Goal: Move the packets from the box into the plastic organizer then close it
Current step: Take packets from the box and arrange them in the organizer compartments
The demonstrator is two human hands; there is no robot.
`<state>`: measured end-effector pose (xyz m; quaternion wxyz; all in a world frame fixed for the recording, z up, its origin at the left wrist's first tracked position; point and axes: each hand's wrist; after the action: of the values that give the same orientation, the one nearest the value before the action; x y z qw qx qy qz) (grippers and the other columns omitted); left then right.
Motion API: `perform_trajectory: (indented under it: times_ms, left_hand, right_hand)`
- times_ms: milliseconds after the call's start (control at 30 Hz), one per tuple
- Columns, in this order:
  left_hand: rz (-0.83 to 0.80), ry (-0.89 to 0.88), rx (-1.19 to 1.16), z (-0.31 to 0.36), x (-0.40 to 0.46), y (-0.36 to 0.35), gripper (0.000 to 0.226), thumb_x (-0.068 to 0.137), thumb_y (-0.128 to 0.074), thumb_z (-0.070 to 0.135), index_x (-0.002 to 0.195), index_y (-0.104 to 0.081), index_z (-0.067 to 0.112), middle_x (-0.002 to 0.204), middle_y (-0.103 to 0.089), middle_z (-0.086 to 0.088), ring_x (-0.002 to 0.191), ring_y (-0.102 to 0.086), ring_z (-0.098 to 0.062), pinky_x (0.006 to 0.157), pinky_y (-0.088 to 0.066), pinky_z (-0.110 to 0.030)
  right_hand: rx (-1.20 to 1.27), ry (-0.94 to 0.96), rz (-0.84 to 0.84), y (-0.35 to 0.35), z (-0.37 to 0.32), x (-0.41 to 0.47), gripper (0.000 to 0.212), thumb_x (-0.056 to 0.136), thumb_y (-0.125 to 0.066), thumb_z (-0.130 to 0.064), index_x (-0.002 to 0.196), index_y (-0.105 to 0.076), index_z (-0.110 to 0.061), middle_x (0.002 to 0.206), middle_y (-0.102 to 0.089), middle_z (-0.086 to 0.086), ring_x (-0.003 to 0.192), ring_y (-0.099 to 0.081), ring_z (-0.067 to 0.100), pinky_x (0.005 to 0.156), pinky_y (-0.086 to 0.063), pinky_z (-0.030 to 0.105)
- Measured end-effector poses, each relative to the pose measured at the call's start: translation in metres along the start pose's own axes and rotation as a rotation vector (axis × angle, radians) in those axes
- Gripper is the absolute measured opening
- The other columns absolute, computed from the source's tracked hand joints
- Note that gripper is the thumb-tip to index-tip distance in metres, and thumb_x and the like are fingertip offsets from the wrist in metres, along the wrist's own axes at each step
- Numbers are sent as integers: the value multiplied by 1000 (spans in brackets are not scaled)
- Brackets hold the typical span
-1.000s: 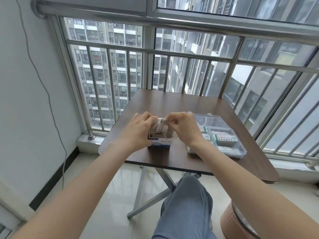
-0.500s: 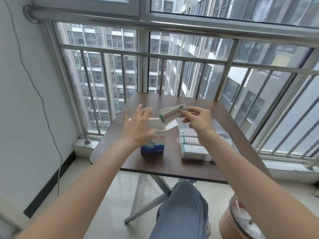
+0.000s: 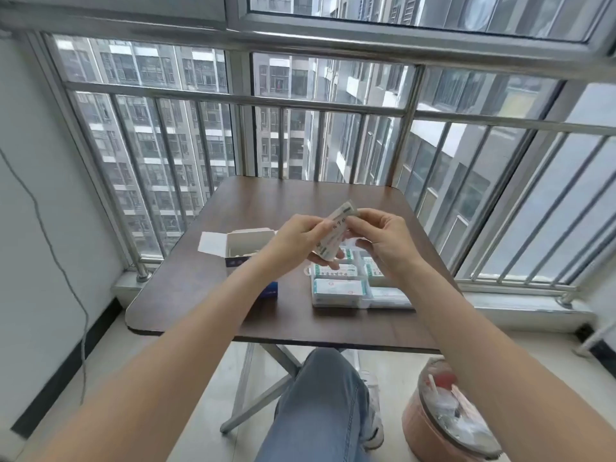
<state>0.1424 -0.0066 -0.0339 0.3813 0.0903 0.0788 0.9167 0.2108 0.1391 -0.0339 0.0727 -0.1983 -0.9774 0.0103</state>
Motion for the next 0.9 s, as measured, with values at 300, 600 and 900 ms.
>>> perform_trajectory:
  times_ms: [300, 600, 900]
  left_hand:
    - [50, -65, -103, -7, 30, -38, 13, 86, -65, 8, 99, -65, 11, 81, -70, -2, 64, -70, -15, 61, -56, -23]
    - [106, 59, -127, -21, 64, -51, 27, 82, -69, 5, 109, -66, 1, 109, -64, -26, 93, -67, -36, 80, -57, -41]
    - [136, 138, -199, -29, 82, -61, 25, 77, -73, 3, 100, -67, 9, 96, -70, -11, 84, -69, -25, 79, -58, -39]
  right_hand:
    - [-89, -65, 82, 49, 1, 15, 16, 74, -75, -1, 87, -69, -6, 85, -69, 11, 76, -64, 18, 68, -52, 22]
    - [-94, -71, 95, 76, 15, 29, 23, 73, -72, 7, 95, -68, -1, 84, -70, 8, 70, -67, 11, 66, -56, 18]
    - [-144, -71, 68, 93, 24, 39, 25, 76, -72, 3, 97, -69, -10, 85, -70, 5, 72, -66, 9, 65, -54, 16]
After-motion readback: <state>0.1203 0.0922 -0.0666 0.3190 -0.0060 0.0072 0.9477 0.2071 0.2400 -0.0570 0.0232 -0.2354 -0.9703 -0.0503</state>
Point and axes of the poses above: each hand's wrist, its own x-axis towards the middle knuckle, its own y-axis out of the back of the hand, z = x × y
